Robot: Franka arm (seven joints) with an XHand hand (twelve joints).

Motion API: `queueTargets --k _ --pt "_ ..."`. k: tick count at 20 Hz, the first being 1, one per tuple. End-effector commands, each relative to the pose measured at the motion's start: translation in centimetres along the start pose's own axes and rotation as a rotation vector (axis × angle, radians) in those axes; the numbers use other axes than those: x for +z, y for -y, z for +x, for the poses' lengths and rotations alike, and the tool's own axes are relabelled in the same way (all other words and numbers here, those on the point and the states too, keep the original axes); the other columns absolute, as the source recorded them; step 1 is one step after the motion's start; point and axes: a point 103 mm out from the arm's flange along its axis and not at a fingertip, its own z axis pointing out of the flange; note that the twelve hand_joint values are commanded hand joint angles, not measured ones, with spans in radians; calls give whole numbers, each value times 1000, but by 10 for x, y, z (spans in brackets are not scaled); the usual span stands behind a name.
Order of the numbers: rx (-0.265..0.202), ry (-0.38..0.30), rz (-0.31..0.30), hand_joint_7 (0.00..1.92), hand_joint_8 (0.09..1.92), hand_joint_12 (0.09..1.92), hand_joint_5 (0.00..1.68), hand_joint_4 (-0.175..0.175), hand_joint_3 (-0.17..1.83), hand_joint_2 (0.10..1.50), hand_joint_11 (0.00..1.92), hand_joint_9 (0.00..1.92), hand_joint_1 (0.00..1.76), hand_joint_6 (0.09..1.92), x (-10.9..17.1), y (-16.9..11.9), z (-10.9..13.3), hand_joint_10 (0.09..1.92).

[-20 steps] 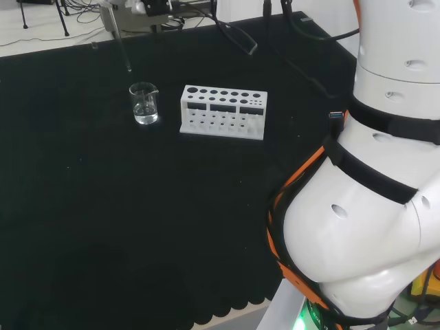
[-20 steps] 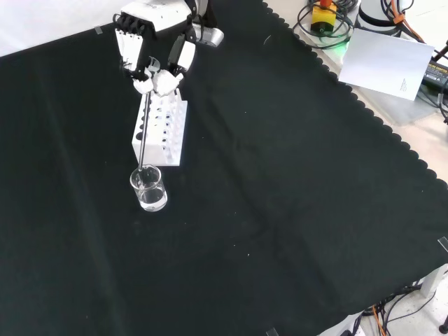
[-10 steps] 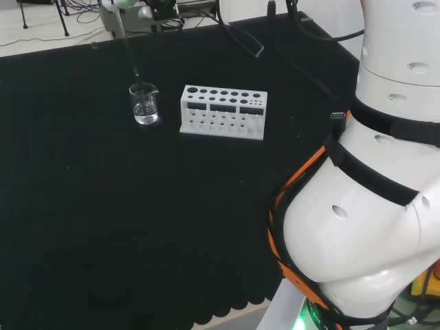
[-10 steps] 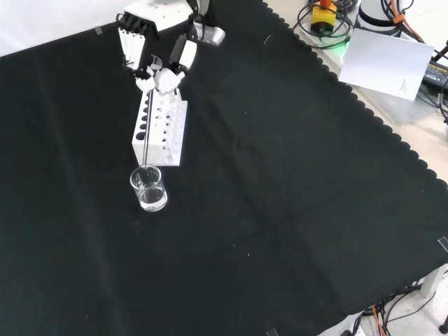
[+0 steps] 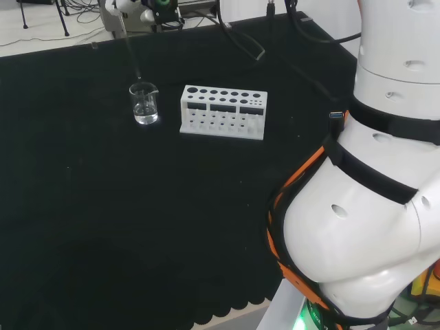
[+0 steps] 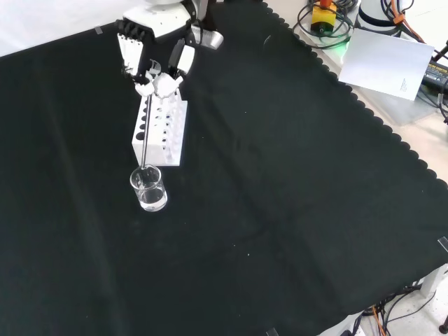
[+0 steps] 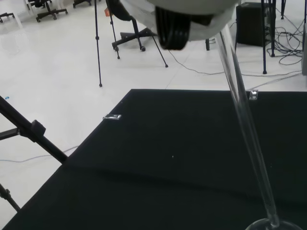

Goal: Stir in the beaker to the left of the white test tube rack with the glass rod.

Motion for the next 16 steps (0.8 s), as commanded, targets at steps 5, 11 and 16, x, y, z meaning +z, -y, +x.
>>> queueTargets --k 5,11,16 --pt "50 -15 -70 1189 1063 878 1096 -175 549 778 1550 1627 1304 648 12 5 -5 912" --pt "20 3 18 1189 1063 880 1096 -175 551 776 1550 1627 1304 648 31 -1 -7 912" --pt "6 -1 31 1189 1064 881 1096 -175 553 775 1550 1628 1304 649 32 -2 -4 913"
